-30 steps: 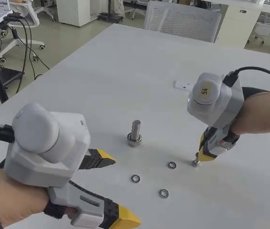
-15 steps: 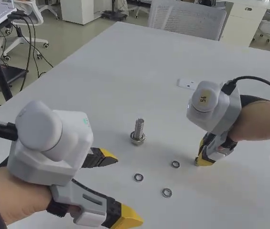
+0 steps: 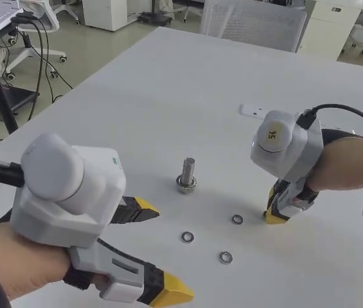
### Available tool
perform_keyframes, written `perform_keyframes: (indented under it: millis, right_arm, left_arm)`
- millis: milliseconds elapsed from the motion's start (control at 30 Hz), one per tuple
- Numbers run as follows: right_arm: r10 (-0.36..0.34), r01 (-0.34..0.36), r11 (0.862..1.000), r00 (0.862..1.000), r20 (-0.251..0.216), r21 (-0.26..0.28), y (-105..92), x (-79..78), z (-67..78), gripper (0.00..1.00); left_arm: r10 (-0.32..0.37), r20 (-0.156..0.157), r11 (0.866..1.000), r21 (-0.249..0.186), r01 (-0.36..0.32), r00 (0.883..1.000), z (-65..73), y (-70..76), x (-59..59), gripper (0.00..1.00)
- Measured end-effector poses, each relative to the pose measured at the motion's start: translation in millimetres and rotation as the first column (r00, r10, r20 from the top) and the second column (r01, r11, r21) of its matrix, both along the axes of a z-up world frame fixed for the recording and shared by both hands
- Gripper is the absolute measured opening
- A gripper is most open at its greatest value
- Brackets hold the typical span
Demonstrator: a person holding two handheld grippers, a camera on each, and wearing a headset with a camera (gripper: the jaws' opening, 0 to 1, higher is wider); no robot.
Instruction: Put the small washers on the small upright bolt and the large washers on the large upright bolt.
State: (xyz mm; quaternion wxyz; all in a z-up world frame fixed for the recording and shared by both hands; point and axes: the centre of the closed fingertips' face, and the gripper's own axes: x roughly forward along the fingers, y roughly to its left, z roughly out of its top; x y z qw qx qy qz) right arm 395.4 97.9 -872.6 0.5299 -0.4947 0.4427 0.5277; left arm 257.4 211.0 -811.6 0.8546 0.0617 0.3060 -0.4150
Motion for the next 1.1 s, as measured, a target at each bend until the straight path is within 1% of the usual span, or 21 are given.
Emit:
perform_keyframes:
  millis: [233, 467, 767, 967, 1100]
  right_arm:
    - [-0.007, 0.007, 1.0, 1.0, 0.004, 0.005, -1.2, 0.6, 2.2, 0.2]
    - [-0.039, 0.039, 0.999, 0.999, -0.002, 0.023, -5.6, 4.2, 3.2, 0.27]
    - [-0.075, 0.075, 0.997, 0.997, -0.005, 0.027, -16.7, 2.4, 7.3, 0.28]
    - [-0.091, 0.091, 0.995, 0.996, -0.009, 0.026, -26.0, -4.5, 7.8, 0.28]
    - [-0.103, 0.104, 0.994, 0.994, -0.021, 0.032, -28.3, -10.6, 7.9, 0.28]
  left_arm:
    - [0.0, 0.0, 1.0, 0.002, 0.0, 1.0, -0.3, -0.2, 0.8, 0.73]
    - [-0.001, 0.001, 1.0, 0.003, 0.001, 1.0, 0.0, -0.5, 1.5, 0.73]
    - [-0.003, 0.002, 1.0, 0.003, 0.003, 1.0, 0.4, -1.4, 2.7, 0.73]
    - [-0.006, 0.004, 1.0, 0.005, 0.006, 1.0, 0.6, -2.4, 2.8, 0.73]
    - [-0.007, 0.004, 1.0, 0.005, 0.007, 1.0, 0.3, -2.8, 2.4, 0.73]
